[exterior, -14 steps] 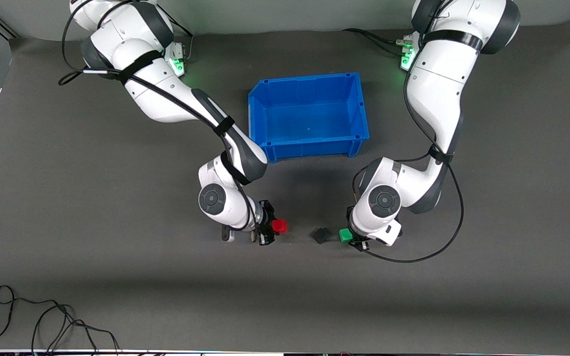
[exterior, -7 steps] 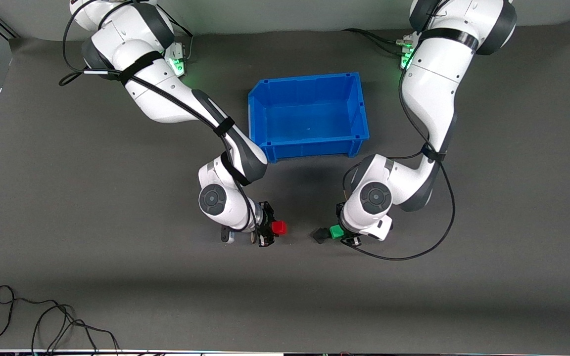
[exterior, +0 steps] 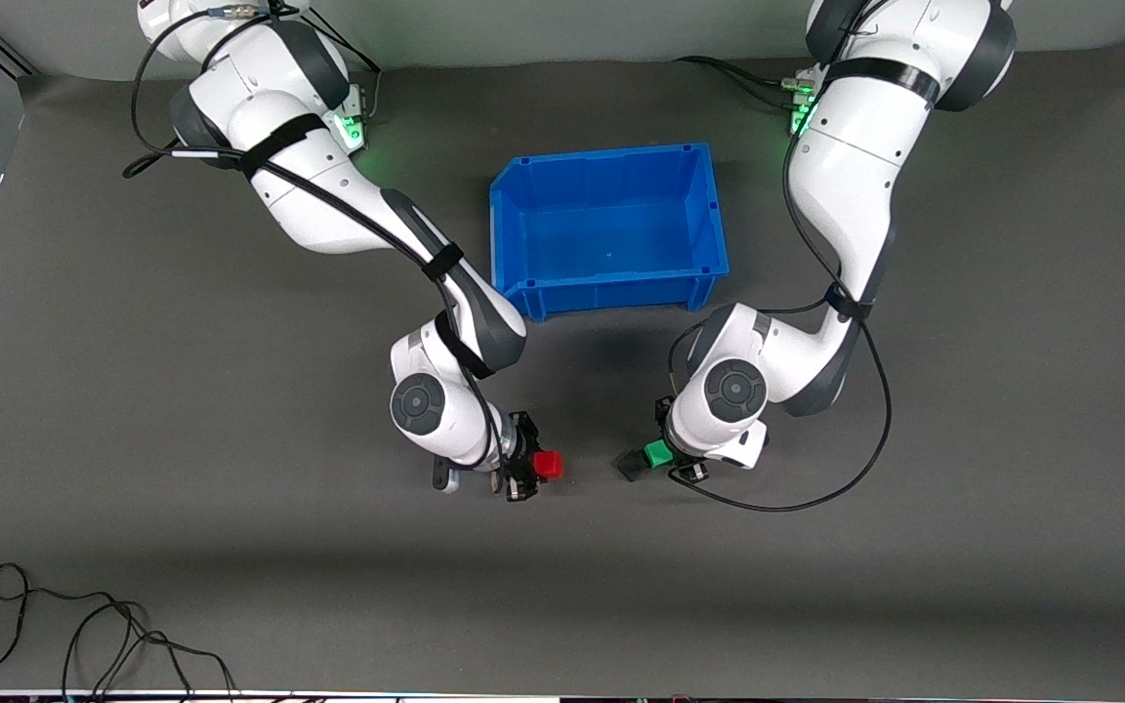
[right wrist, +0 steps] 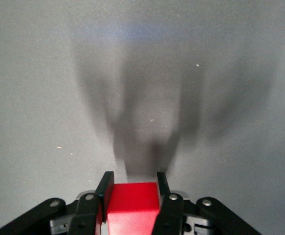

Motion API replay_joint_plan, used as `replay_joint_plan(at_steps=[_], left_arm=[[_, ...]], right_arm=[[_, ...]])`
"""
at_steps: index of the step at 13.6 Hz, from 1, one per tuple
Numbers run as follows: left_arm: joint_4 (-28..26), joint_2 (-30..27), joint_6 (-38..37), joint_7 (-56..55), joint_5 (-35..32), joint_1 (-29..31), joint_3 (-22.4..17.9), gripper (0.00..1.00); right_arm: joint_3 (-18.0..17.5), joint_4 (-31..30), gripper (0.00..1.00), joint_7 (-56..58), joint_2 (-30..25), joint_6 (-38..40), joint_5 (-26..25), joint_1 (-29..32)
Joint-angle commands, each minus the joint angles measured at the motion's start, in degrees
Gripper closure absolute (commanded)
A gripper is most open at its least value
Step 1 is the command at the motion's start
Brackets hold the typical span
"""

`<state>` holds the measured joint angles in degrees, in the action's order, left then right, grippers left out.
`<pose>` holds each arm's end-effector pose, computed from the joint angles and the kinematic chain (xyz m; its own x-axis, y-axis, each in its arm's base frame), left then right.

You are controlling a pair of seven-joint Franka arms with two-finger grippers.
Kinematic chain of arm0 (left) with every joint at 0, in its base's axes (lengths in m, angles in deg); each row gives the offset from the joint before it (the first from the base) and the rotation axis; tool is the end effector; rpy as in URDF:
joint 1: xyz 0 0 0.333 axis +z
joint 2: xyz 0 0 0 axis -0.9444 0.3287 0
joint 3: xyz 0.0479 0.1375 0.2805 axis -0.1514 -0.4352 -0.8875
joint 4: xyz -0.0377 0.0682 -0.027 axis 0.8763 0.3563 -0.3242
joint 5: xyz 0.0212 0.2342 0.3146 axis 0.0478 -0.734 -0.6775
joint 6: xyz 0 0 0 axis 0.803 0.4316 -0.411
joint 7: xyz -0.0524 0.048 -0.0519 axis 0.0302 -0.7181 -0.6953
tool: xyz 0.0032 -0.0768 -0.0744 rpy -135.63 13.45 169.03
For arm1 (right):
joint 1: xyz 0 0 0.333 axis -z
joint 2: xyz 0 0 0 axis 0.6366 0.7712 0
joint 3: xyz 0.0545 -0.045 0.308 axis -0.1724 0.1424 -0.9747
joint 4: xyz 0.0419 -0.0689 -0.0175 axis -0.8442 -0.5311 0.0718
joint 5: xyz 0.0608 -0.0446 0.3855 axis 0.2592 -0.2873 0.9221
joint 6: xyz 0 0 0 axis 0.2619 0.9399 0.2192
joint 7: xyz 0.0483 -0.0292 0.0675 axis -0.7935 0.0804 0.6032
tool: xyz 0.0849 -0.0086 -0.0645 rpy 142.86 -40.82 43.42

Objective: Attach green and red cubes to black cube
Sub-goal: 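Press the red cube against the black cube while the left gripper presses green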

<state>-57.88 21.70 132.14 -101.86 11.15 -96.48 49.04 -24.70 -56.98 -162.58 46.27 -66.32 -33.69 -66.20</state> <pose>0.6372 -0.3566 0.1863 -0.3738 0.9218 -0.1024 0.9275 0.3712 -0.0436 0.6688 0.3998 0.1773 0.0064 -0.9565 -0.2917 -0.9980 0.0123 -0.0622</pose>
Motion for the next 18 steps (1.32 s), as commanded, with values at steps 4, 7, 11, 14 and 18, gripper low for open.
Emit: replay_joint_plan(at_steps=[4,7,11,14,18], left_arm=[[2.3,1.1,-0.8,-2.2,0.4,-1.3,-0.3,1.00],[3.0,0.8,-1.0,-1.7,0.3,-1.3,-0.3,1.00],[4.4,1.2,-0.4,-2.0,0.3,-2.5,-0.3,1.00],[4.4,2.1,-0.6,-2.0,0.0,-3.5,-0.3,1.00],[4.4,2.3,-0.6,-1.6,-0.3,-4.2,-0.4,1.00]], right_arm=[[0.2,4.6,1.00,0.1,3.6,-1.4,-1.0,-0.6],[0.2,5.5,1.00,-0.6,4.5,-1.8,-1.0,-1.6],[2.0,5.3,1.00,-4.9,4.2,-1.1,-2.7,-6.3],[2.1,5.2,1.00,-5.7,4.1,-0.7,-4.2,-6.6],[3.8,5.3,1.00,-5.8,3.9,0.6,-4.4,-6.7]])
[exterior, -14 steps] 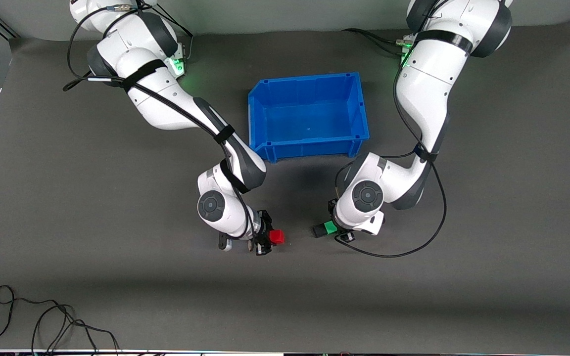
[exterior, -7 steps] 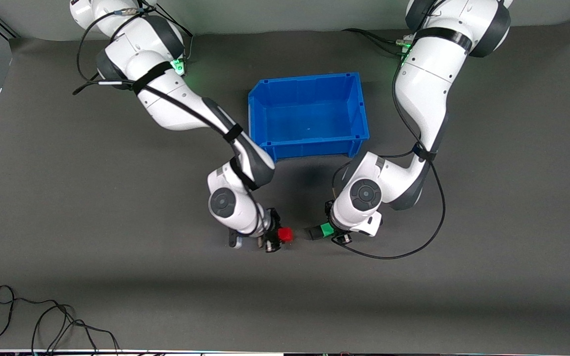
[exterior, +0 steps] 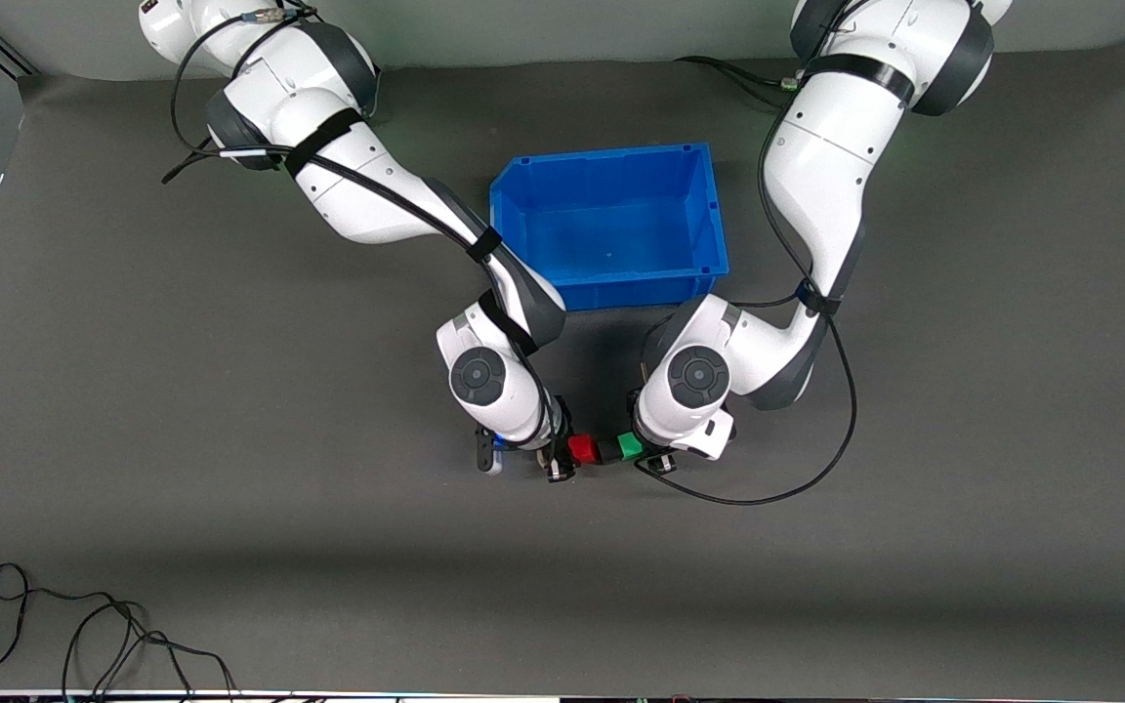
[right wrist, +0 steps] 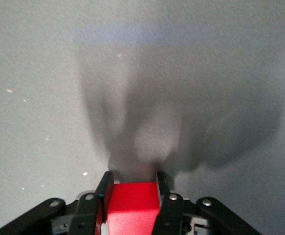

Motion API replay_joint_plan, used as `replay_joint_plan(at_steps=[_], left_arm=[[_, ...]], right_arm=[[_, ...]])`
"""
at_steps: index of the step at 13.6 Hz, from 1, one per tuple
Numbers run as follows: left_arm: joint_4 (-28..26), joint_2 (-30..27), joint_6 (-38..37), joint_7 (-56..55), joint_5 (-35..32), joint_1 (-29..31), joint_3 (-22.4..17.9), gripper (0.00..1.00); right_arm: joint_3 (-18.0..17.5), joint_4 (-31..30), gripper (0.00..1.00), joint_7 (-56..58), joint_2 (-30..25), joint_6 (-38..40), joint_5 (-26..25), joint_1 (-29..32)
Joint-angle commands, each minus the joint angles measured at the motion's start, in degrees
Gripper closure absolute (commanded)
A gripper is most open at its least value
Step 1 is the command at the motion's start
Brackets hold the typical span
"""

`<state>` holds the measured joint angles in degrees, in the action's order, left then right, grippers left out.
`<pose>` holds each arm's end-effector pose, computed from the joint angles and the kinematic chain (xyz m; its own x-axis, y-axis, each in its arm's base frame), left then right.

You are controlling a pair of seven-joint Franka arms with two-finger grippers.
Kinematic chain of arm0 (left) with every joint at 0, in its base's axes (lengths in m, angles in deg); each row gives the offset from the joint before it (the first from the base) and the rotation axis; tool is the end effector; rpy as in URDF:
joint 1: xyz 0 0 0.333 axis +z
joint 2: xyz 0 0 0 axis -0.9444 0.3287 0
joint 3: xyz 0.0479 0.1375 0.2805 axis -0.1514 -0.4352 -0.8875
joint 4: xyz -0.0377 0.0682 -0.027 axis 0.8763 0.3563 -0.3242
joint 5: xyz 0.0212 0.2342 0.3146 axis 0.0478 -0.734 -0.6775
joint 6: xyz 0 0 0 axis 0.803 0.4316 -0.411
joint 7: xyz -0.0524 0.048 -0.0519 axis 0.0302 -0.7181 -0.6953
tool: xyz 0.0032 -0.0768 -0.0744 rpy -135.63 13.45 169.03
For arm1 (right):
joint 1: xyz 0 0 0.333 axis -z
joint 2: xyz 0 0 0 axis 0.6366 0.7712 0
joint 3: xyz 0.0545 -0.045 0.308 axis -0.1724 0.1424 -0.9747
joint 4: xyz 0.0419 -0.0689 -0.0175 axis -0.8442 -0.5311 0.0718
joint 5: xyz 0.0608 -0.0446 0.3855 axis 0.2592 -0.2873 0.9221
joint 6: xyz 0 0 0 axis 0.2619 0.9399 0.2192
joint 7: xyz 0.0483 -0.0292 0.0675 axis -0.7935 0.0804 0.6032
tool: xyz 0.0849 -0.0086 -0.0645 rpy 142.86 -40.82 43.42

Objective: Attach green and red cubes to black cube
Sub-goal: 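Press the red cube against the black cube while the left gripper presses green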

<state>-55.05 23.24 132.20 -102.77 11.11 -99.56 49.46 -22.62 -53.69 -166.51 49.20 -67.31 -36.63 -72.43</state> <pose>0.6243 -0.3984 0.1887 -0.3348 0.9341 -0.1242 0.9422 0.3331 -0.0353 0.6399 0.4566 0.1644 0.0627 -0.9666 -0.2483 -0.9941 -0.0383 -0.1018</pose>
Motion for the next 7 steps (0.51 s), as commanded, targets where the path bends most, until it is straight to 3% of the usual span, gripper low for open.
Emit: replay_joint_plan(at_steps=[1,7], left_arm=[[1.5,0.7,-0.7,-0.7,-0.2,-1.1,-0.8,1.00],[2.5,0.6,-1.2,-0.7,-0.1,-1.2,-0.7,1.00]], right_arm=[[1.8,1.9,1.00,-2.0,1.1,1.6,-1.5,-0.4],[1.8,2.0,1.00,-3.1,1.3,1.5,-1.5,-0.8]])
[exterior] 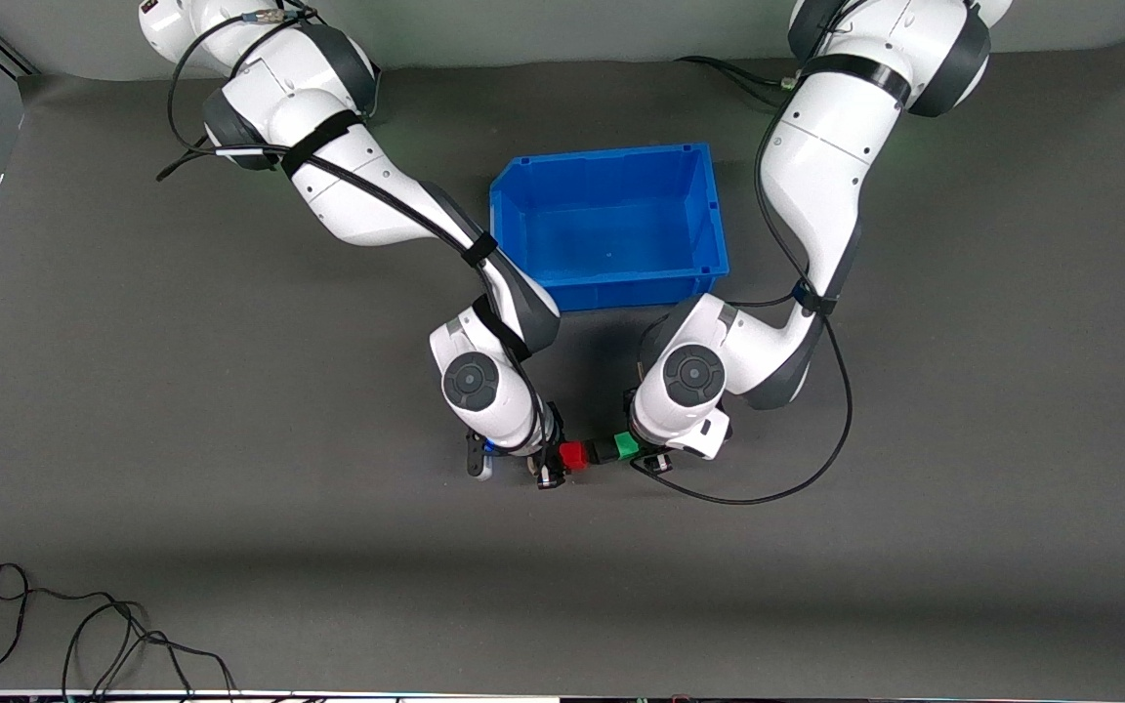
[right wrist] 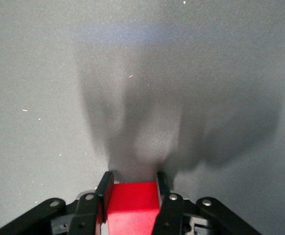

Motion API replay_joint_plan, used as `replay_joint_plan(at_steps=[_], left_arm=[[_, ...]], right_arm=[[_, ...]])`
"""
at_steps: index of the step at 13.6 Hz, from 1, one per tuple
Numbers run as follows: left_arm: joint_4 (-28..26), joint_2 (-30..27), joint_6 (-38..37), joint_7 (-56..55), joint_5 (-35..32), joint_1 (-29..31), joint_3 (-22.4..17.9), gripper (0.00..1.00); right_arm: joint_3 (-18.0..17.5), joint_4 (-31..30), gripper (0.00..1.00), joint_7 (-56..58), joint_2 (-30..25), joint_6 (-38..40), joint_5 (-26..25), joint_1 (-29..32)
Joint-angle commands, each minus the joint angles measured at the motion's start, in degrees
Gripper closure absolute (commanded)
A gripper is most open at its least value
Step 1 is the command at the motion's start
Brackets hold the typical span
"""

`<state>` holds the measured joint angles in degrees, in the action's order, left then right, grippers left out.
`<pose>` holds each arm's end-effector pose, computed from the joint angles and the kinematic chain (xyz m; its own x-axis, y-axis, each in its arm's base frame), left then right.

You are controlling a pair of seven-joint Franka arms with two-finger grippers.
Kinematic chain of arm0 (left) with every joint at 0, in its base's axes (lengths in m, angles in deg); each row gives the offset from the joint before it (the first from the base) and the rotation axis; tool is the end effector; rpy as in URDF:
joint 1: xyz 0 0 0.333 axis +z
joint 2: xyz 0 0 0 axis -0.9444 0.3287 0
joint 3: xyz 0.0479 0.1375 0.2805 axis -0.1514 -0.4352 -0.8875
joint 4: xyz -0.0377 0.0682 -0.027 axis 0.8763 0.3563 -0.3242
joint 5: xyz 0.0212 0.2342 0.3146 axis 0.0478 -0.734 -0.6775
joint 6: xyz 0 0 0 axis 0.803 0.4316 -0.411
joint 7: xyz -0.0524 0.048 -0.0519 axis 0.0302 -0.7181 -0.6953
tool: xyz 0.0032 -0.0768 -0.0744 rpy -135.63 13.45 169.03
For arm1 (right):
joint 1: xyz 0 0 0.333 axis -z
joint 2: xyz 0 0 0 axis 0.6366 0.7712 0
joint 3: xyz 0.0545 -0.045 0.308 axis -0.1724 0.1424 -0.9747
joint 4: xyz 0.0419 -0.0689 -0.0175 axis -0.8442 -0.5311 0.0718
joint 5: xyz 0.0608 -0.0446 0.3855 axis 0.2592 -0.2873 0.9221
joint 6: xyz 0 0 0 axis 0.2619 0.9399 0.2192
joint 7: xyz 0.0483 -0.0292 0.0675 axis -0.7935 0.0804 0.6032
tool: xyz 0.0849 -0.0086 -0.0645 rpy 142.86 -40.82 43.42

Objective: Attach green and red cubes to black cube
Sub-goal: 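Hold both cubes pressed against the black cube with both grippers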

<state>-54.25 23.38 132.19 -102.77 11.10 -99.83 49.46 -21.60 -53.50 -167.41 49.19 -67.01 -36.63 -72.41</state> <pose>0.6256 -0.4029 0.1931 -0.3299 0.9346 -0.1330 0.9439 0.3292 -0.0282 0.6455 0.4491 0.1650 0.0411 -0.9708 -0.2363 -0.9944 -0.0166 -0.1045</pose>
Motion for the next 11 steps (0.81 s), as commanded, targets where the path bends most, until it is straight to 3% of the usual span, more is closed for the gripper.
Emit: replay_joint_plan(at_steps=[1,8,9,11], left_arm=[[1.7,0.5,-1.3,-0.7,-0.2,-0.9,-0.8,1.00],[1.6,0.8,-1.2,-0.7,-0.3,-1.0,-0.7,0.98],[1.6,0.8,-1.2,-0.7,-0.3,-1.1,-0.8,0.90],[1.7,0.7,-1.2,-0.6,-0.9,-1.2,-0.8,0.56]], right_arm=[[0.9,1.9,1.00,-2.2,1.3,1.2,-1.4,-1.3],[0.8,1.8,1.00,-2.3,1.1,1.1,-1.4,-1.7],[0.8,1.8,1.00,-2.4,1.3,1.1,-1.4,-1.8],[0.8,1.8,1.00,-2.4,1.3,1.1,-1.4,-2.2]])
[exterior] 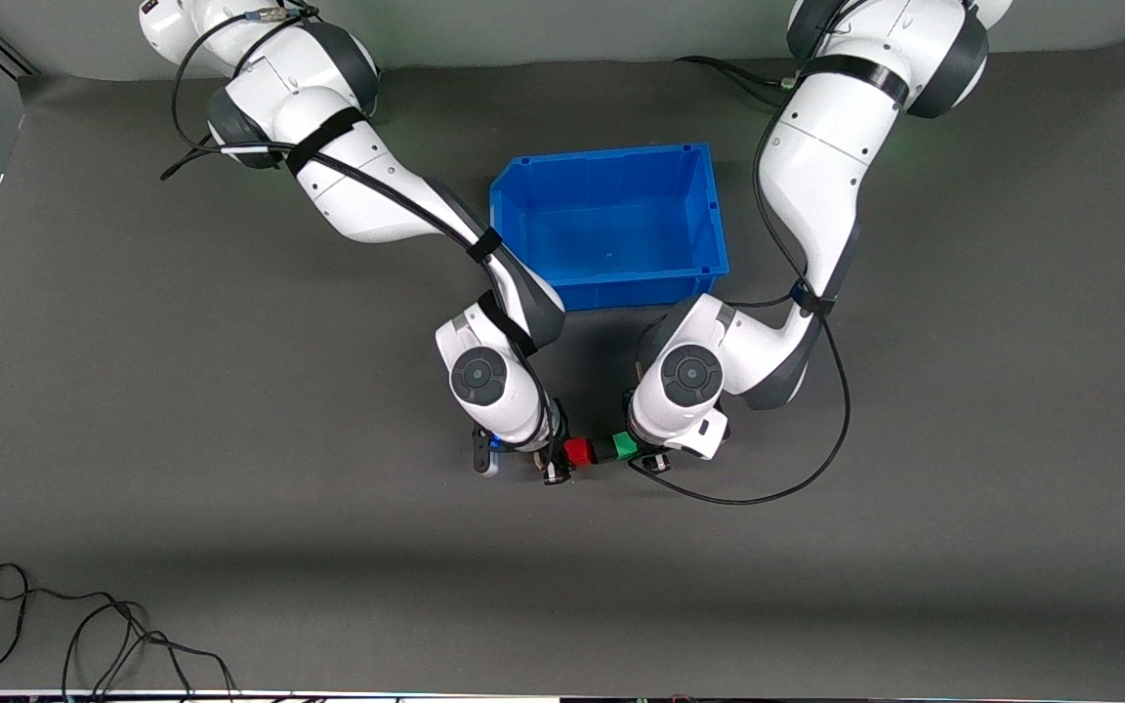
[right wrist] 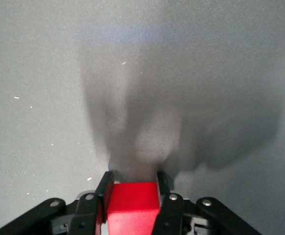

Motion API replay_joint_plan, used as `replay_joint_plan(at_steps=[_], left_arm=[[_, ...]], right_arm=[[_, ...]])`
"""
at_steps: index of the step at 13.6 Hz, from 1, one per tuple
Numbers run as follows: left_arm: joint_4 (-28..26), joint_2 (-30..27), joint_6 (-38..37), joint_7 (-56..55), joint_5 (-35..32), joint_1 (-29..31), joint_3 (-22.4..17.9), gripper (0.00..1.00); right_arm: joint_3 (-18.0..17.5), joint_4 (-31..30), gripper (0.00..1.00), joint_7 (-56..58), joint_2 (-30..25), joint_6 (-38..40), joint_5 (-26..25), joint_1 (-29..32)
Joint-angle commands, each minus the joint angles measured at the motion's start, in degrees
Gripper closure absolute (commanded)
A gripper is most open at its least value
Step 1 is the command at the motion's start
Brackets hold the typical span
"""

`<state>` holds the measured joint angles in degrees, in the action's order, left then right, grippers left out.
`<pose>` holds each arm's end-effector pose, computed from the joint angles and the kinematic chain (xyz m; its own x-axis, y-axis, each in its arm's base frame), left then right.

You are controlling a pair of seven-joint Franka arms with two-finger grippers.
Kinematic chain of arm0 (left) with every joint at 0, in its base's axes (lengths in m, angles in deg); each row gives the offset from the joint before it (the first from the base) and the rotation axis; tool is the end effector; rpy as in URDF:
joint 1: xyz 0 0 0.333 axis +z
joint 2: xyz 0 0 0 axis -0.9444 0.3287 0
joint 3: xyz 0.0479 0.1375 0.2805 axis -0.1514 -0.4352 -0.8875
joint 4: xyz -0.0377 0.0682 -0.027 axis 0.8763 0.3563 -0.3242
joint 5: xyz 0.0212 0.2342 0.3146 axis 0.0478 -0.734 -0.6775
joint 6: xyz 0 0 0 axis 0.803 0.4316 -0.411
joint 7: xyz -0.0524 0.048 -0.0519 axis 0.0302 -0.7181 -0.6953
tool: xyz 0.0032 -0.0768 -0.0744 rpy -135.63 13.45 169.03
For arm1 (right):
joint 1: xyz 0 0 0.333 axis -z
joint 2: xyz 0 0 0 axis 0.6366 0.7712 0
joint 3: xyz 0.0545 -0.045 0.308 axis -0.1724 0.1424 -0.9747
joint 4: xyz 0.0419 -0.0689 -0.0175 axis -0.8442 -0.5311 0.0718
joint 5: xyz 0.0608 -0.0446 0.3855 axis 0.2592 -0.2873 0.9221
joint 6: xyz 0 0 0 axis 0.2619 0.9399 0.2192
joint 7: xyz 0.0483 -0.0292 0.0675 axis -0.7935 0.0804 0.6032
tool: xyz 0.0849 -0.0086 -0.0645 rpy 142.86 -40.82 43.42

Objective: Attach green and red cubes to black cube
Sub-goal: 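Hold both cubes pressed against the black cube with both grippers, then open the left gripper and lift away while the right gripper releases red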

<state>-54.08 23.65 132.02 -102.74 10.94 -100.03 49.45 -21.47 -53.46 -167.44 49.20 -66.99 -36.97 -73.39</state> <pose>0.6242 -0.4049 0.1906 -0.3249 0.9370 -0.1282 0.9457 0.3238 -0.0295 0.6386 0.4591 0.1651 0.0605 -0.9711 -0.2308 -0.9935 -0.0361 -0.1084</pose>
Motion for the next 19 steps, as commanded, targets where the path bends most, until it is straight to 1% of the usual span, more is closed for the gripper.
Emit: replay_joint_plan(at_steps=[1,2,3,4,5,6,7,8,9,10,12,13,14,15,16,17,19], left_arm=[[1.5,0.3,-1.1,-0.6,-1.8,-1.2,-0.8,0.39],[1.5,0.2,-1.1,-0.5,-3.0,-1.3,-0.8,0.21],[1.5,-0.1,-1.1,-0.4,-4.1,-1.2,-0.8,0.06],[1.5,-0.6,-1.2,-0.2,-5.2,-1.2,-0.8,0.00],[1.5,-1.3,-1.5,0.5,-5.8,-1.0,-0.7,0.00],[1.5,-2.0,-2.6,1.2,-5.8,-0.5,-0.7,0.00],[1.5,-3.7,-4.1,2.3,-5.6,-0.1,-0.7,0.00],[1.4,-5.0,-5.8,4.7,-5.2,0.6,-0.7,0.00],[1.1,-6.9,-8.0,8.0,-4.4,1.9,-0.6,0.00],[1.1,-8.9,-10.7,12.1,-2.3,3.9,-0.3,0.00],[0.8,-13.9,-18.5,25.1,0.9,7.8,0.0,0.00],[0.1,-16.3,-23.5,32.3,1.1,9.6,-0.1,0.00],[-1.0,-18.5,-26.7,39.7,1.1,11.3,-0.1,0.00],[-4.0,-21.9,-26.7,46.3,0.2,11.8,-0.2,0.00],[-8.4,-26.3,-25.8,53.7,-1.7,12.1,-0.5,0.00],[-12.1,-30.0,-25.6,61.4,-2.7,13.9,-0.6,0.00],[-15.6,-33.5,-26.8,69.9,-2.9,16.1,-0.5,0.00]], right_arm=[[0.6,1.7,1.00,-2.4,1.2,1.0,-1.1,-1.2],[0.6,1.7,1.00,-2.5,1.2,0.8,-1.1,-1.2],[0.7,1.7,1.00,-2.5,1.2,0.8,-1.1,-1.2],[0.6,1.7,0.99,-2.5,1.2,0.8,-1.1,-1.2],[0.6,1.6,0.80,-2.5,1.2,0.8,-1.1,-1.3],[0.6,1.7,0.42,-2.4,1.2,0.8,-1.1,-1.3],[0.7,1.7,0.30,-2.4,1.2,0.8,-1.1,-1.2],[0.7,1.7,0.08,-2.3,1.1,0.8,-1.1,-1.2],[0.7,1.7,0.00,-2.1,0.8,0.8,-1.2,-1.2],[0.8,1.8,0.00,-1.9,0.5,0.9,-1.7,-1.1],[0.8,1.9,0.00,-1.6,-1.3,1.8,-2.5,-0.6],[0.8,2.0,0.00,-1.3,-2.6,4.0,-2.5,-0.1],[0.9,2.3,0.00,-1.0,-3.8,7.2,-2.5,0.4],[0.8,2.9,0.00,1.1,-5.6,10.5,-2.3,1.1],[0.7,2.9,0.00,5.2,-7.8,15.1,-2.1,1.9],[0.6,2.9,0.00,10.2,-10.2,20.1,-2.0,2.8],[0.5,2.8,0.00,19.7,-15.3,30.2,-1.8,5.2]])
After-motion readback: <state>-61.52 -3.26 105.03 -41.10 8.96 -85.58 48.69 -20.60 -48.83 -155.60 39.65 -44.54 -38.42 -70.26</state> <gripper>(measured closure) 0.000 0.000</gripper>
